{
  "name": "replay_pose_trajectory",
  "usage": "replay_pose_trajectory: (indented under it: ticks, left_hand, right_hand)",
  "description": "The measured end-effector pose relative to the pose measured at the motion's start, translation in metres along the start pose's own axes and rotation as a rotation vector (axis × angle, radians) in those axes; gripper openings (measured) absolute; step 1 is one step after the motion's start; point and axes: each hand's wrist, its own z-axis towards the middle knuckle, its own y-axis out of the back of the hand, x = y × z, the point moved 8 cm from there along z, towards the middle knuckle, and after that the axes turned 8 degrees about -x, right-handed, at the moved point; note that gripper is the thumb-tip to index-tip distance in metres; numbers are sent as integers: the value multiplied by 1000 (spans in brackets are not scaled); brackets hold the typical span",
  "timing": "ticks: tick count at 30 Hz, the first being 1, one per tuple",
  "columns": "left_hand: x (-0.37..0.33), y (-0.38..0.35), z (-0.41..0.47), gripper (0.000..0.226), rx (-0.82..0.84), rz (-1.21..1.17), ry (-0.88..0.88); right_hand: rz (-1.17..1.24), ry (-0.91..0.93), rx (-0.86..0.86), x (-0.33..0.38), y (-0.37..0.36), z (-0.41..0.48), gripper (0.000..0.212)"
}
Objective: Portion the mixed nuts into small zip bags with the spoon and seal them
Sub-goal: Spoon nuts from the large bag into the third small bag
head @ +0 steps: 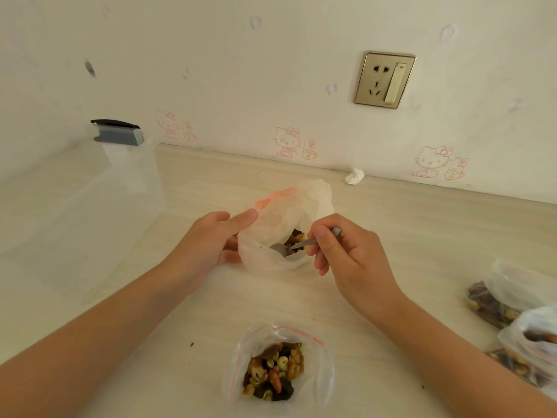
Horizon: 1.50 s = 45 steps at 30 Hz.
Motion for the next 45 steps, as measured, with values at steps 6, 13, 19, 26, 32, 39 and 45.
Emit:
replay_pose_trajectory:
  ticks: [6,13,19,26,32,39,45]
  left_hand:
    - [0,-14,13,19,51,270,-105]
    - [-16,-15,6,14,42,401,-351]
    - [-38,-8,-3,29,-65,547,-540]
    - [-16,-5,1,31,138,637,-104]
    - [-10,-10,-5,10,227,336,70]
    - [-7,-35,-16,16,347,-171,144]
    - [-10,-28,-12,12,299,-2,44]
  right_hand:
    - [0,-29,-11,-7,2,5,24]
    - [64,-62,-149,-4,21,12,23]
    - [35,-95,-231,-4,36,17,28]
    - [-40,-69,-260,-3,35,16,26]
    - [-33,-101,-229,-6,30,15,27]
    - [58,-199,-215,-16,26,13,32]
    - [225,-432,-267,-46,25,11,29]
